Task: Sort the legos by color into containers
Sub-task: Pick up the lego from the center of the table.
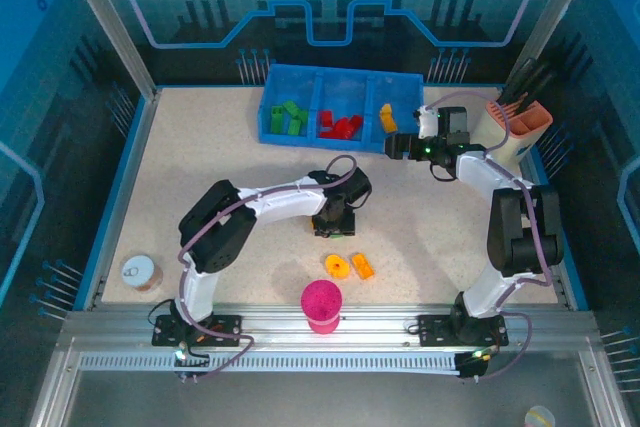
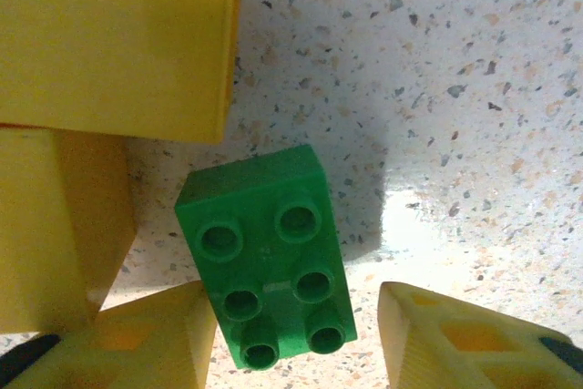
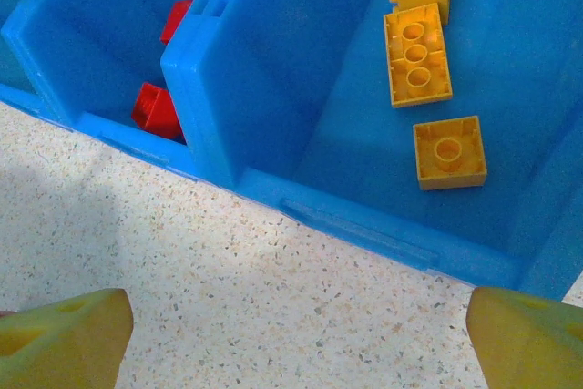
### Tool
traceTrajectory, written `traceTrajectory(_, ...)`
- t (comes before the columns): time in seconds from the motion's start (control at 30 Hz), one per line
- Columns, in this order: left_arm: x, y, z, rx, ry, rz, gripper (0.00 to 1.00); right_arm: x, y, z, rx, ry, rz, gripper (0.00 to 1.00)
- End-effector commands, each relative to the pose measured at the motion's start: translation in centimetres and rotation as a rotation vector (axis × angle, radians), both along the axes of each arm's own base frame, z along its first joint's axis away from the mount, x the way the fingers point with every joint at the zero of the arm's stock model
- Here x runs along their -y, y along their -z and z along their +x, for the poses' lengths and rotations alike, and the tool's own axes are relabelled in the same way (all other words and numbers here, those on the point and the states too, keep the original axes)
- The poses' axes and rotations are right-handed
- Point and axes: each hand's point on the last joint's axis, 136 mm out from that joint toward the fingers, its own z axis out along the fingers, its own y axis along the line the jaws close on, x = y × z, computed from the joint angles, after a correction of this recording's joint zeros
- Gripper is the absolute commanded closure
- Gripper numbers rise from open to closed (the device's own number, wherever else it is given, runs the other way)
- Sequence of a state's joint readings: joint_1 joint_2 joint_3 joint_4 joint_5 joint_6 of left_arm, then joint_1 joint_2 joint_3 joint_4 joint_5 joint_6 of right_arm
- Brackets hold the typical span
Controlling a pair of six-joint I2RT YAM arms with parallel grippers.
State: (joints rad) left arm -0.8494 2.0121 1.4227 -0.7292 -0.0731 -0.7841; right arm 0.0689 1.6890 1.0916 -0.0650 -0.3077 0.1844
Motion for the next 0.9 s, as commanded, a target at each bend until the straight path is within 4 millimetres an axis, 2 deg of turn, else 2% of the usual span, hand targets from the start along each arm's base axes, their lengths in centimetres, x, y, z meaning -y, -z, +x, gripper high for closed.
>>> traceTrajectory(0.0,-0.5,3.0,-1.6,-0.102,0.048,0.048,0.54,0.4,0.4,0.0,-0.002,0.009,0.022,0.04)
traceTrajectory(0.33,-0.9,4.5,-2.3,-0.154,0.065,0.067,0.65,0.7,0.3,0.1,-0.003,0.015,0.029,0.04)
traceTrajectory(0.5,-1.3,3.2,-1.8,-0.119,0.079,0.076,0.76,0.6,0.2,0.0,0.000,0.014,0.029,0.04)
traceTrajectory(0.6,-1.3,0.5,-0.4,-0.049,0.112,0.081,0.80,0.3,0.3,0.0,-0.003,0.004,0.023,0.04)
traceTrajectory(0.7,-1.6,-3.7,1.8,0.067,0.152,0.088,0.80,-0.4,0.3,-0.2,-0.013,-0.016,-0.001,0.05)
traceTrajectory(0.87,-3.9,-11.3,7.2,0.303,0.100,0.040,0.81,-2.6,0.9,-0.7,-0.043,-0.072,-0.062,0.05)
